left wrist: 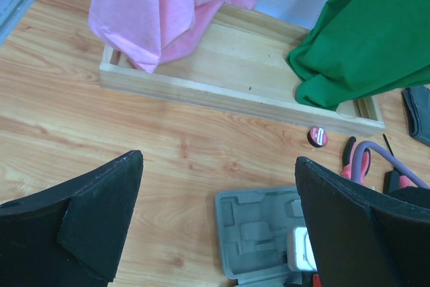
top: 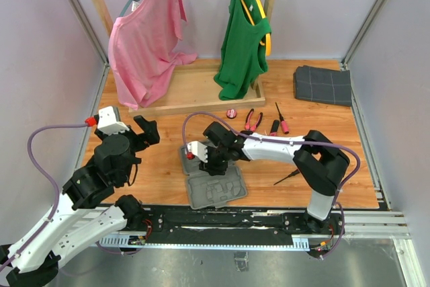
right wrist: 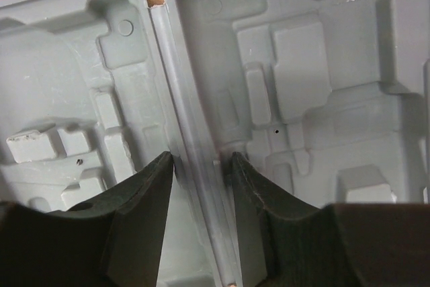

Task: Sort the tools into containers
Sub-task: Place the storage box at the center of the board, then adjust the storage box at the center of the board.

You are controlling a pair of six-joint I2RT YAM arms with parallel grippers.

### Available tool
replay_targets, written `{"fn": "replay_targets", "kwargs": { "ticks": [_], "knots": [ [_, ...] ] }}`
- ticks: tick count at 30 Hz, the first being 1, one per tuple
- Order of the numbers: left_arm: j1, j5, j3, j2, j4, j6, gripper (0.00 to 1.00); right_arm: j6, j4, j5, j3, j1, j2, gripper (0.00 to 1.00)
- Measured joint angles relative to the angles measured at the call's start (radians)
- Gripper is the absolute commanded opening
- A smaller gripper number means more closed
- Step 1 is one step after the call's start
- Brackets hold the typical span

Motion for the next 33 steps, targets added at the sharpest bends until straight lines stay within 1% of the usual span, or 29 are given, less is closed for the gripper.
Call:
{"fn": "replay_targets", "kwargs": {
  "ticks": [1,4,6,8,9,12,14,17,19,22,24,27,33],
  "knots": [
    [0.000,-0.005,0.000,0.000,-0.002,0.000,0.99,0.014,0.006,0.011,0.000,0.005,0.000,0.37],
    [0.000,-0.017,0.000,0.000,-0.005,0.001,0.99,0.087,0.053,0.062,-0.011,0.019,-0.001,0.34],
    [0.000,-0.023,0.000,0.000,-0.005,0.001,0.99,0.161,0.090,0.117,-0.017,0.030,-0.001,0.33],
    [0.000,-0.028,0.000,0.000,-0.005,0.003,0.99,0.235,0.109,0.175,-0.018,0.039,-0.001,0.28],
    [0.000,-0.030,-0.002,0.000,-0.005,0.004,0.99,0.271,0.116,0.204,-0.018,0.045,-0.001,0.28],
    [0.000,-0.031,-0.005,0.001,-0.005,0.005,0.99,0.408,0.128,0.308,-0.017,0.061,-0.001,0.28],
    [0.000,-0.033,-0.006,0.002,-0.005,0.005,0.99,0.499,0.127,0.369,-0.014,0.071,0.001,0.30],
    [0.000,-0.035,-0.006,0.003,-0.005,0.007,0.99,0.672,0.118,0.470,0.003,0.082,0.013,0.28],
    [0.000,-0.037,-0.006,0.003,-0.005,0.007,0.99,0.775,0.119,0.512,0.008,0.084,0.018,0.27],
    [0.000,-0.037,-0.006,0.003,-0.005,0.007,0.99,0.927,0.128,0.556,0.005,0.084,0.018,0.26],
    [0.000,-0.037,-0.006,0.003,-0.005,0.006,0.99,1.015,0.145,0.581,-0.003,0.083,0.018,0.28],
    [0.000,-0.037,-0.007,0.003,-0.005,0.006,0.99,1.154,0.157,0.610,-0.006,0.084,0.018,0.28],
    [0.000,-0.036,-0.010,0.003,-0.013,-0.003,0.99,1.397,0.113,0.681,0.031,0.085,0.042,0.27]
  ]
}}
